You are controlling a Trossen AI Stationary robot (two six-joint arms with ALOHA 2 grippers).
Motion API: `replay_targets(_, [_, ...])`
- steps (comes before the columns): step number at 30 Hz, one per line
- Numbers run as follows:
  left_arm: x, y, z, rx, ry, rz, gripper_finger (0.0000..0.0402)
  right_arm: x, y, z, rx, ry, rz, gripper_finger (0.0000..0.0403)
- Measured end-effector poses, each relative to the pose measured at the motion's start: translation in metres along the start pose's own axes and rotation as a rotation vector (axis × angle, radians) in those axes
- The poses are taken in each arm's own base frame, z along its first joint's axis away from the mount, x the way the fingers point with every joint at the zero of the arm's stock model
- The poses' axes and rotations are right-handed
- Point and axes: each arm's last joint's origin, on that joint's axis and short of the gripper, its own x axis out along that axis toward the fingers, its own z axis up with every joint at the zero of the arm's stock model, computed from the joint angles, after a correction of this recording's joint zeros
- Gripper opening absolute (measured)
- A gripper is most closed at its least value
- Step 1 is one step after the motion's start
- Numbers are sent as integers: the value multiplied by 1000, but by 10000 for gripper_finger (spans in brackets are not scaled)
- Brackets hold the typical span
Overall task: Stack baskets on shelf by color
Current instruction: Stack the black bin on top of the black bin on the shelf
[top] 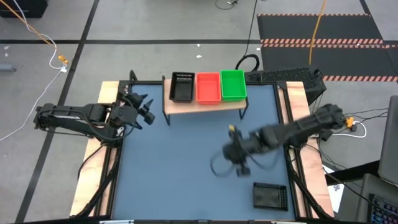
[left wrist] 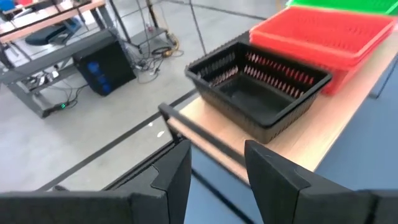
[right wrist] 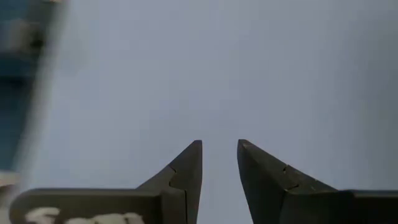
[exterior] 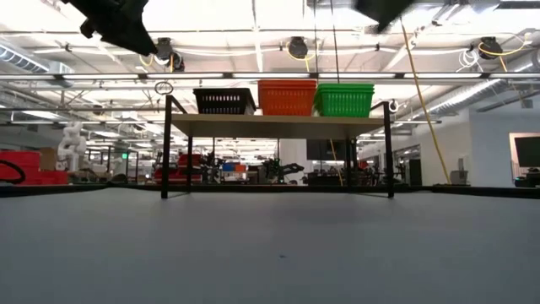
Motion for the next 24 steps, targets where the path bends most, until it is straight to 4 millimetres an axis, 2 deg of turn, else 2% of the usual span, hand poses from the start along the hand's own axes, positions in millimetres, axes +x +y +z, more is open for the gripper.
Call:
replay_targets(2, [0,-2,4,-3,-26,-12,152,6,21,-14,124,23,108,95])
replay_targets(4, [0,-3,8,-10,-61,-25,152,10,37,-24,346,53,154,95])
replay_targets(8, [-1,-6,17,-11,-123,-56,152,20,56,-37,816,47,116,95])
replay_targets(15, [-2,-7,21,33,-147,-63,152,47,82,-80,1347,219,50,95])
replay_targets(18, [-1,-7,21,54,-148,-61,152,57,92,-93,1473,251,87,95])
replay_targets(24, [-2,-7,21,60,-150,-61,152,62,101,-115,1579,322,31,95])
